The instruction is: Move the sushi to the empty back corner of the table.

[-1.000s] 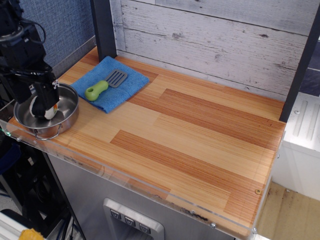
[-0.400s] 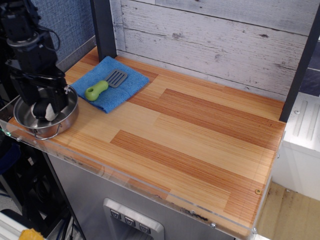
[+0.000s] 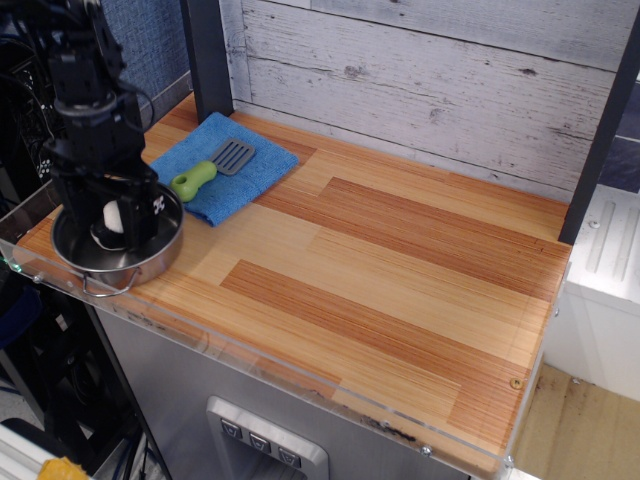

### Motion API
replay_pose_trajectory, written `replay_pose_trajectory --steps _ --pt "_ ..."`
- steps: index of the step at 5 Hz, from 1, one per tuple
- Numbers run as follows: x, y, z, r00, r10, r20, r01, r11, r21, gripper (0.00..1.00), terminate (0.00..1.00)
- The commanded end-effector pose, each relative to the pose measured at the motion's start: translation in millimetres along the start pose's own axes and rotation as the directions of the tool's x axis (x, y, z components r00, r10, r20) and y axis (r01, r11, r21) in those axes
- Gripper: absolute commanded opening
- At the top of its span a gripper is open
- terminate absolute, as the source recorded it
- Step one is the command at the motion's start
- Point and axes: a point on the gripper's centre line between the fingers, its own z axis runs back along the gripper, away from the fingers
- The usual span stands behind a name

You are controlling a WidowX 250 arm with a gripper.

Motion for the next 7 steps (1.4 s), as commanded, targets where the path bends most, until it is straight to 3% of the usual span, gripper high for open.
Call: replay_pose_trajectory --steps 1,2,4,5,6,7 --pt "-1 3 -3 1.000 -0.028 -0.008 0.028 0.999 0.046 1.00 0.00" --pt "-2 1 8 1.000 -0.008 0.010 0.007 0.998 0.061 0.00 0.00" --pt "-9 -19 100 0.971 0.133 0.198 -0.146 0.988 0.051 0.00 0.00" --pt "4 -61 126 0.975 0.062 0.211 -0.071 0.997 0.033 0.00 0.00" --pt "41 -115 103 0.986 -0.111 0.121 0.107 0.994 0.037 0.00 0.00" --pt "63 -168 95 0.984 -0.148 0.101 0.142 0.988 0.061 0.00 0.00"
